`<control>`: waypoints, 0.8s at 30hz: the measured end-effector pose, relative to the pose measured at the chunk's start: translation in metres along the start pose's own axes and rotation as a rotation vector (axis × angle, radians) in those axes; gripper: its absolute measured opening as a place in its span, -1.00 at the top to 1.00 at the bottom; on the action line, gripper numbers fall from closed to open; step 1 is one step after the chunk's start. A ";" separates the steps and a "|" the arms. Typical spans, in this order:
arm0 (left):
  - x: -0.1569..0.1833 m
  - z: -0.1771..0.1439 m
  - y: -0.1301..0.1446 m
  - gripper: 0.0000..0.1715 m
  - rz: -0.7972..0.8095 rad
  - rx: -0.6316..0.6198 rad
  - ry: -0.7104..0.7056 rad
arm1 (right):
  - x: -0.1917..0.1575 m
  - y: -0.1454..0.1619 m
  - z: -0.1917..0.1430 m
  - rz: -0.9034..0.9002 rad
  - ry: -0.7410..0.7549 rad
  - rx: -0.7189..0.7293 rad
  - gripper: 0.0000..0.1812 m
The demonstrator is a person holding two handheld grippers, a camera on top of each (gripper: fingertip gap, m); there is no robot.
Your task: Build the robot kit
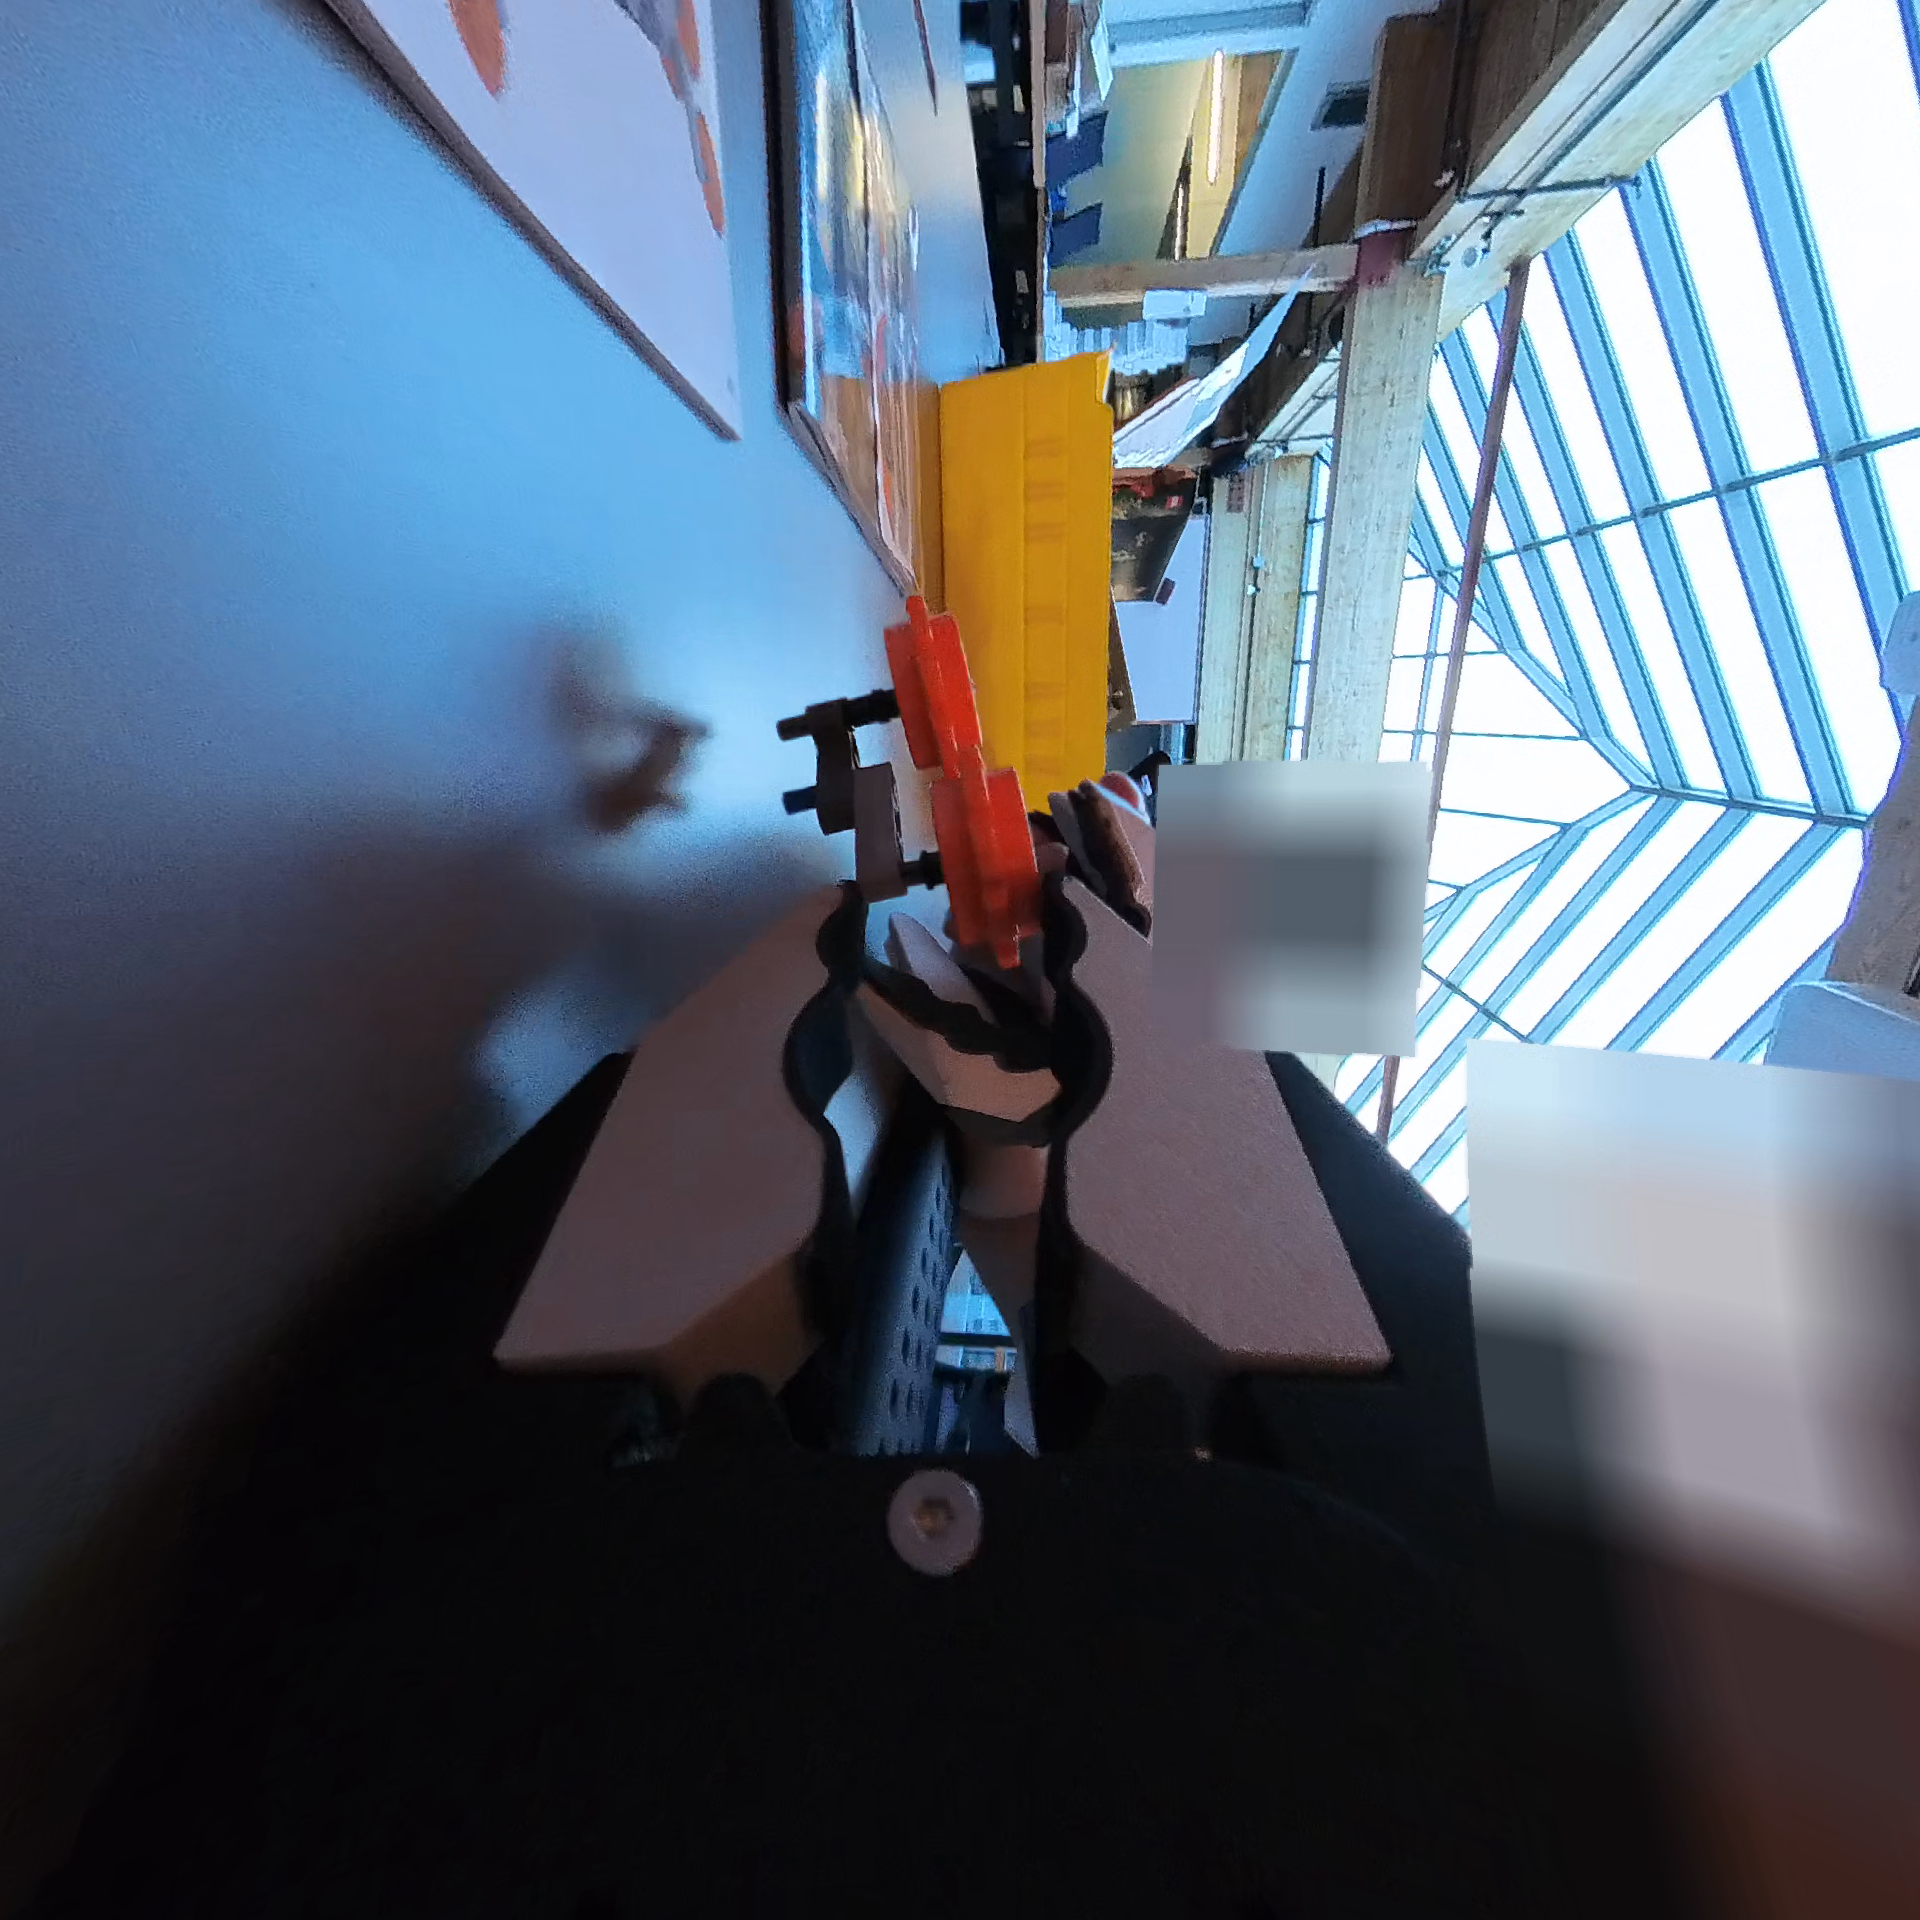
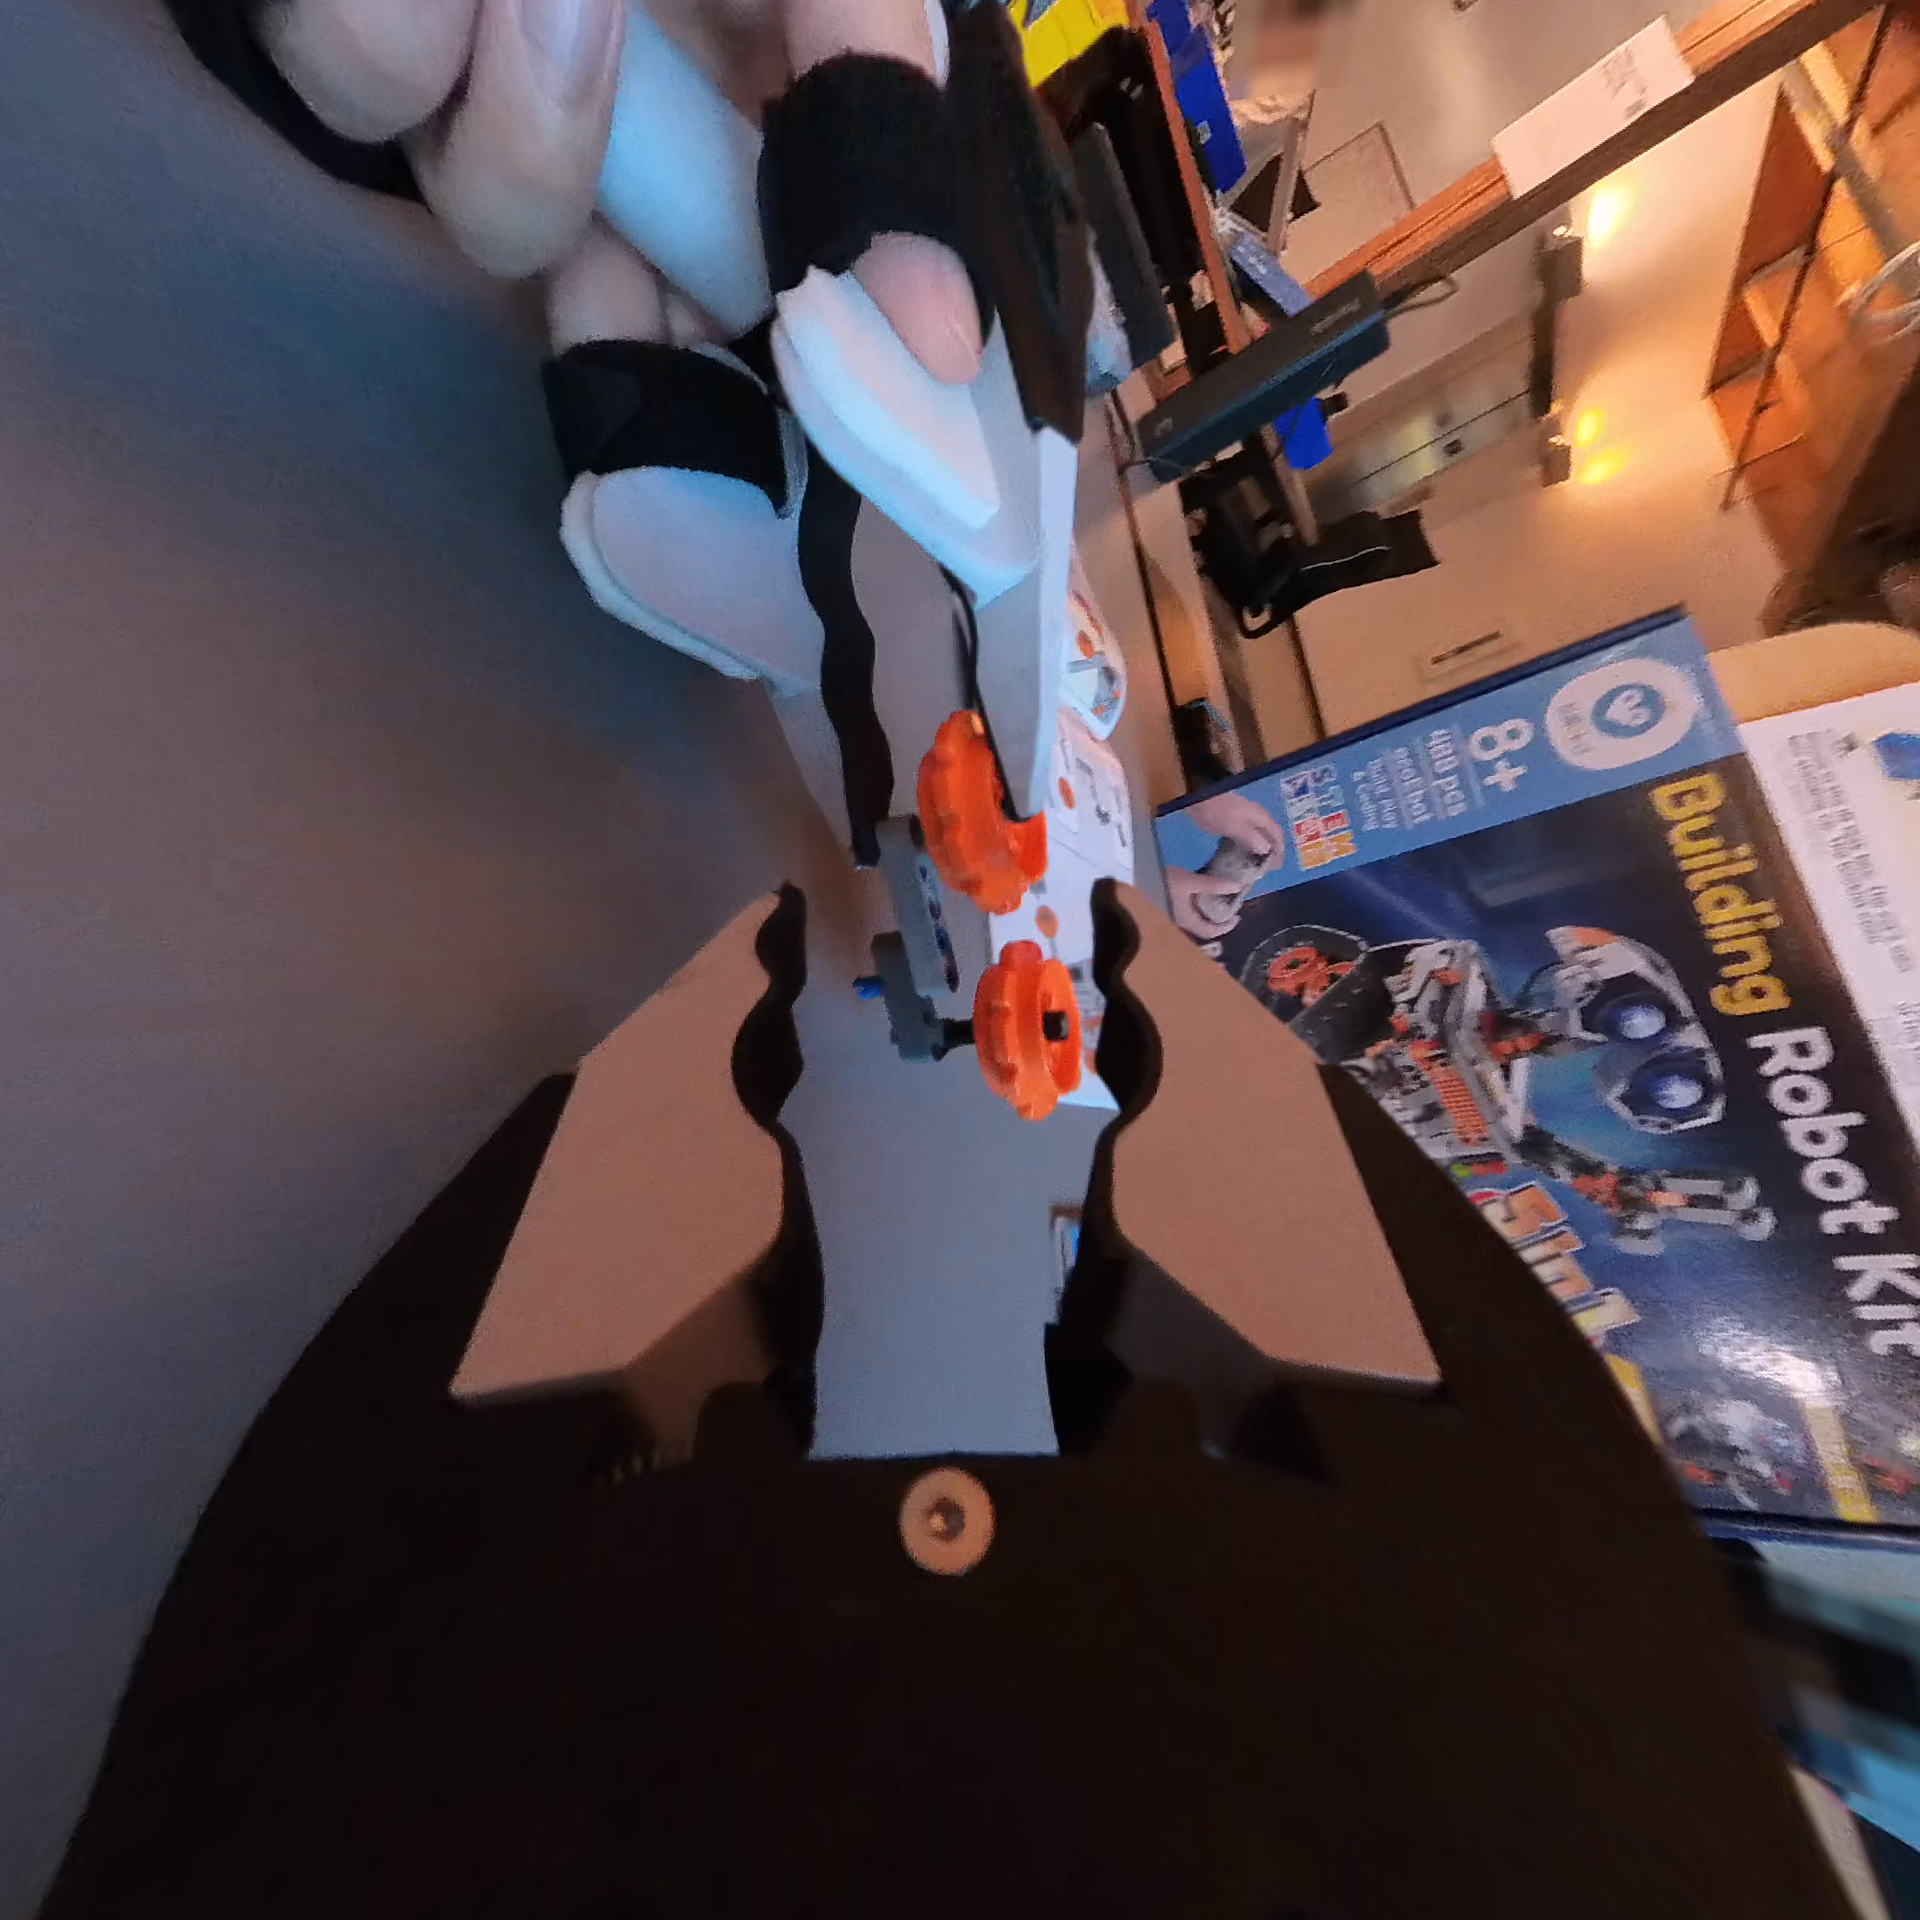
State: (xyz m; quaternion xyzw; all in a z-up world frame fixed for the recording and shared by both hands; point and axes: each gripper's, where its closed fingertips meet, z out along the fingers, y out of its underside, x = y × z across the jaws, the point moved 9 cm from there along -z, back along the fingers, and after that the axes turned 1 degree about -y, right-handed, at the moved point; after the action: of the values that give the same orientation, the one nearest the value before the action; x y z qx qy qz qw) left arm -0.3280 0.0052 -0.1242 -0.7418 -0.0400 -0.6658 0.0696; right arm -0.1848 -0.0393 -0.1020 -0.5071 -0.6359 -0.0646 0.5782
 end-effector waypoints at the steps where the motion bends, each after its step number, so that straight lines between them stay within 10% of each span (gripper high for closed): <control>1: 0.002 0.001 0.002 0.63 -0.002 -0.006 0.007 | 0.000 -0.002 0.001 -0.012 0.016 -0.001 0.39; 24: 0.015 -0.026 0.032 0.63 -0.197 -0.128 0.132 | -0.017 -0.038 -0.005 -0.396 0.208 0.058 0.68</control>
State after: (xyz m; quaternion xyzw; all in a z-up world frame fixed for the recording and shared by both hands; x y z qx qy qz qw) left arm -0.3474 -0.0311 -0.1078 -0.6920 -0.0653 -0.7178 -0.0413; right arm -0.2118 -0.0706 -0.0942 -0.3462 -0.6616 -0.2102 0.6311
